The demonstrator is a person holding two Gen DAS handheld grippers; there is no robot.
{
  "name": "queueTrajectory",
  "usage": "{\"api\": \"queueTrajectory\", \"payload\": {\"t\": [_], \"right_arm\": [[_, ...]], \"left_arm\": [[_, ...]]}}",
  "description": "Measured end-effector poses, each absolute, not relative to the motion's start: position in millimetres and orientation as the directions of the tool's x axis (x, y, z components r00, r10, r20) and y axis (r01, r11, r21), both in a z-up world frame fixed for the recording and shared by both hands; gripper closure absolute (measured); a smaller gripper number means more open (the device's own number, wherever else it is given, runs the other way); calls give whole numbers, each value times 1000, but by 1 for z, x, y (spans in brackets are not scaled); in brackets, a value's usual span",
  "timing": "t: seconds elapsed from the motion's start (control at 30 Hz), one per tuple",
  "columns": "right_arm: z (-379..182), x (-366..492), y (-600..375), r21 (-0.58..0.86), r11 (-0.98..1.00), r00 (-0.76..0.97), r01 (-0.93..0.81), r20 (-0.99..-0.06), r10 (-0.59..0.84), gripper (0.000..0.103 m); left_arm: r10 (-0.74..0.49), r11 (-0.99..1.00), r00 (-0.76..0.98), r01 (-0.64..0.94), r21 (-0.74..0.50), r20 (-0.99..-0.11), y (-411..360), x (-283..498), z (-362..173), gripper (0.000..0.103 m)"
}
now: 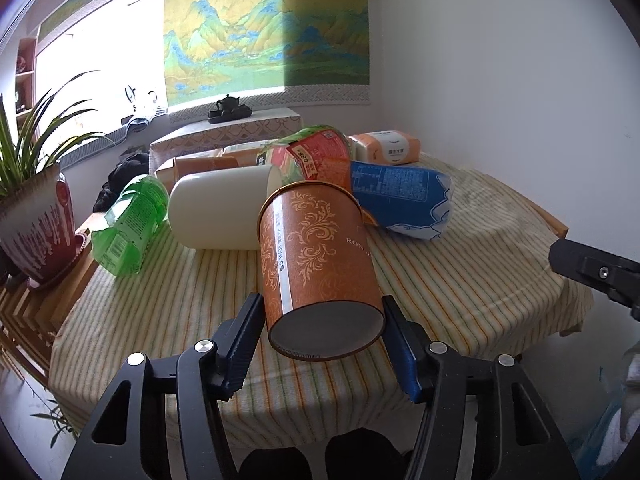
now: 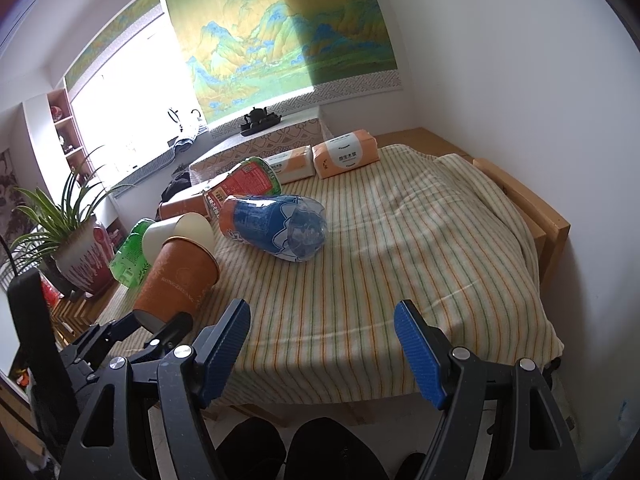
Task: Flip cup upside down
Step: 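Close the left gripper on the orange cup while the right gripper releases it, then rotate the orange cup with the left gripper so its bottom faces up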
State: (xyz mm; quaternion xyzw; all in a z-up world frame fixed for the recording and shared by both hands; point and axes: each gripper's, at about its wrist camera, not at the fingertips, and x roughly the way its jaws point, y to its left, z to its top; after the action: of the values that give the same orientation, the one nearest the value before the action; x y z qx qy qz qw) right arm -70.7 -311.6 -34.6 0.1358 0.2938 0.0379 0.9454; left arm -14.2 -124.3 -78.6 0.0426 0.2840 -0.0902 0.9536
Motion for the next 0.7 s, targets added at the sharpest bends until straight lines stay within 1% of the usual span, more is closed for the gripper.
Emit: {"api": "queueTrajectory", "payload": {"t": [0.13,0.33,0.53,0.7], "right_arm": [[-36,-69,-309,282,959,821,5,-548,157,32],[-39,-65,-309,293,956,816,4,-554,166,32],[-39,-62,-306,308,951,813,-6,-553,184,32],[-40,-57,-305,328,945,810,-14,-550,203,32]], "left_arm": [[-163,976,823,217,35,-544,-122,-19,-69,41],[-209,960,788,279,34,-580,-124,-23,-57,41],[-209,933,725,349,89,-656,-129,-18,-48,41],[-236,910,648,408,69,-724,-124,-8,-34,41]]}}
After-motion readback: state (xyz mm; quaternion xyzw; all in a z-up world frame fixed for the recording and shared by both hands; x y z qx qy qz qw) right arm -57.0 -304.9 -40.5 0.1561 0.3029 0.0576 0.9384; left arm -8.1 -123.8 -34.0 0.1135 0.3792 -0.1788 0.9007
